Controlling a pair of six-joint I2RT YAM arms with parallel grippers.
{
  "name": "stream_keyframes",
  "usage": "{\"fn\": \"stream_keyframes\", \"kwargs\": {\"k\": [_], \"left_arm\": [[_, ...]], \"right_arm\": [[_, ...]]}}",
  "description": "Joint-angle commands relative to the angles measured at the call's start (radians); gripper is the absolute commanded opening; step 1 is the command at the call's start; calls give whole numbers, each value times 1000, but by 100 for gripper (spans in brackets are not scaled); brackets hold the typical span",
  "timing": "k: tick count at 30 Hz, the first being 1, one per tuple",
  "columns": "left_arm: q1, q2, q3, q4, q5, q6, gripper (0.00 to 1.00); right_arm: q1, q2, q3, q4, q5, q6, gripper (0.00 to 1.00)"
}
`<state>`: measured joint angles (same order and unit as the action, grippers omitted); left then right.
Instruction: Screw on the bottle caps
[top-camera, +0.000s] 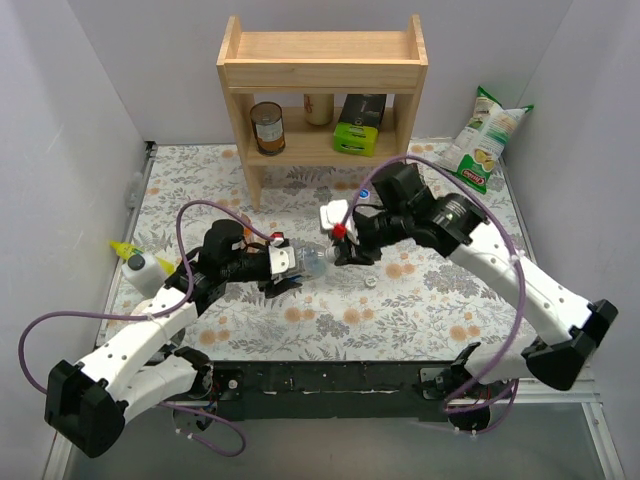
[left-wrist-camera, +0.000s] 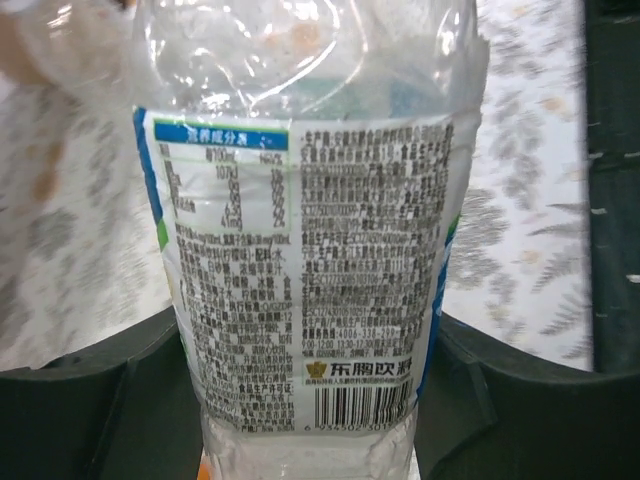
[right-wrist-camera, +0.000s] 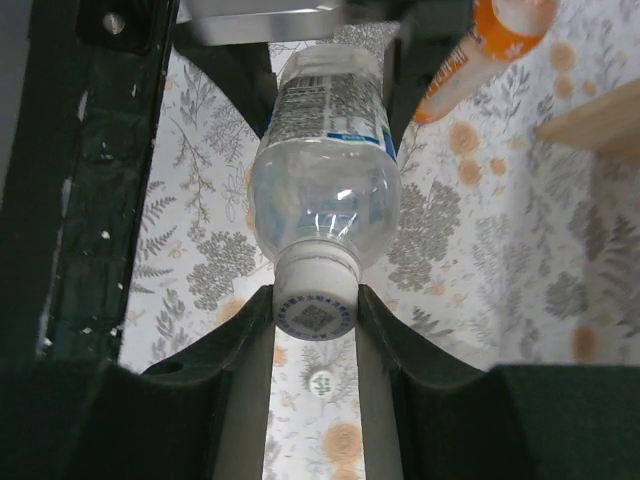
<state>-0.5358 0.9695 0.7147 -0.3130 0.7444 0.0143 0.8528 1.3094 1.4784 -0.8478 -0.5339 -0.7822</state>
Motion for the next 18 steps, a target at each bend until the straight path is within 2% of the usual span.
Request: {"fn": "stream_keyframes", "kwargs": {"k": [1,2,4,6,7,8,9,10,11,12,13,14,15,16,18], "left_arm": [[-39,-35,5,293,-316,-30,0],[-46,-32,5,296,-368,-21,0],[-62,-41,-10,296,-398,12,0],[-72,-58,-30,290,-415,22,0],[-73,-70,-49,278,-412,27,0],[-75,-74,-57,267,-409,29,0],[-75,-77,-63,243,-395,29,0],[-75,-77,-66,227,-389,18,0],[-75,-74,-67,210,-384,6,0],[-73,-71,-66,186,-378,-8,0],[-72,-69,-66,172,-361,-60,0],[-67,-65,-63,154,-323,-62,0],[-64,-63,-60,103,-282,-62,0],[-61,-61,-60,82,-186,-60,0],[-61,-57,-55,46,-119,-83,0]], "right_arm": [[-121,112,40,-54,-330,375,24],[-191,146,40,-37,-387,450,24],[-234,195,60,-2,-571,649,22],[-262,241,71,71,-681,773,22],[-261,249,94,73,-692,775,24],[-261,264,115,73,-690,775,34],[-262,272,190,60,-683,749,39],[-264,275,233,3,-617,651,44],[-273,271,281,-23,-586,580,63],[-279,258,337,-49,-563,508,77],[-285,243,345,-78,-490,439,88],[-285,185,333,-95,-447,303,93],[-285,150,310,-96,-413,238,94],[-285,105,219,-83,-352,172,94],[-282,-27,113,-16,-318,33,95]]}}
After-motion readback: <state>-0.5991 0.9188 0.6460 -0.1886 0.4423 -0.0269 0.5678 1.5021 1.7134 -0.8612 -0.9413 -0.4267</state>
